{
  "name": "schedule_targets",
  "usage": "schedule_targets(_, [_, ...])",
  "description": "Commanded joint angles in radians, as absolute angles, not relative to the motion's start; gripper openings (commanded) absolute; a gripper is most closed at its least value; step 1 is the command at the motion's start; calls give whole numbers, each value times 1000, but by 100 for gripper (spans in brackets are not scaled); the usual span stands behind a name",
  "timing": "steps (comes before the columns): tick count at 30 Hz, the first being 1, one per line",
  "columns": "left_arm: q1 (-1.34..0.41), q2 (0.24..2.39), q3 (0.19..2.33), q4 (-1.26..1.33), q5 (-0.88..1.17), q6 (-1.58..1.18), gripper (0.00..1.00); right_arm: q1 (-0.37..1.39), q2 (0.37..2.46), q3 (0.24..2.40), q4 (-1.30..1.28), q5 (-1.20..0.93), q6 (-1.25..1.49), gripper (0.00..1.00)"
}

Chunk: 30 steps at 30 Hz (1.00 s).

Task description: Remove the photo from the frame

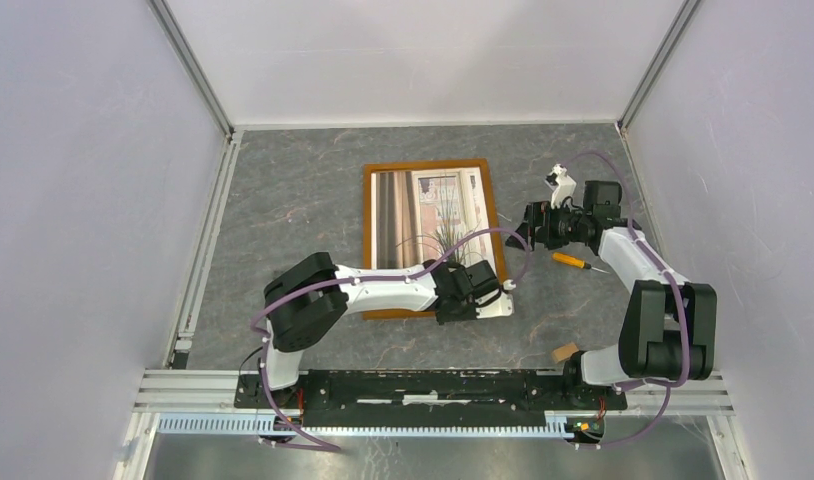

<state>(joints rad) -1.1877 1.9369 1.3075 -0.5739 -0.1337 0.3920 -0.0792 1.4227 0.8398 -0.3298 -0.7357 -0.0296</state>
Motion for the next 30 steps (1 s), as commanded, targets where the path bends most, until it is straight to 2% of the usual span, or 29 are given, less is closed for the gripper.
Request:
schedule_targets(1, [-1194, 1937, 1355, -606, -116, 345, 24, -81, 1438, 806, -279, -811, -2, 98])
schedule_targets(5, [-1194, 1833, 1344, -606, -83, 333, 3, -81, 1461, 771, -252, -889, 50, 98])
schedule_targets(13, [-1190, 1668, 1265, -560, -87, 350, 2, -81, 1470, 660, -107, -967, 210, 98])
schedule_targets(22, [-1189, 1624, 1228, -514, -45, 391, 2, -75, 1568, 523, 292, -1122, 612, 98])
schedule_targets(30, [-1188, 1575, 1150, -432, -7, 428, 2, -23, 1671, 511, 492, -1165, 801, 98])
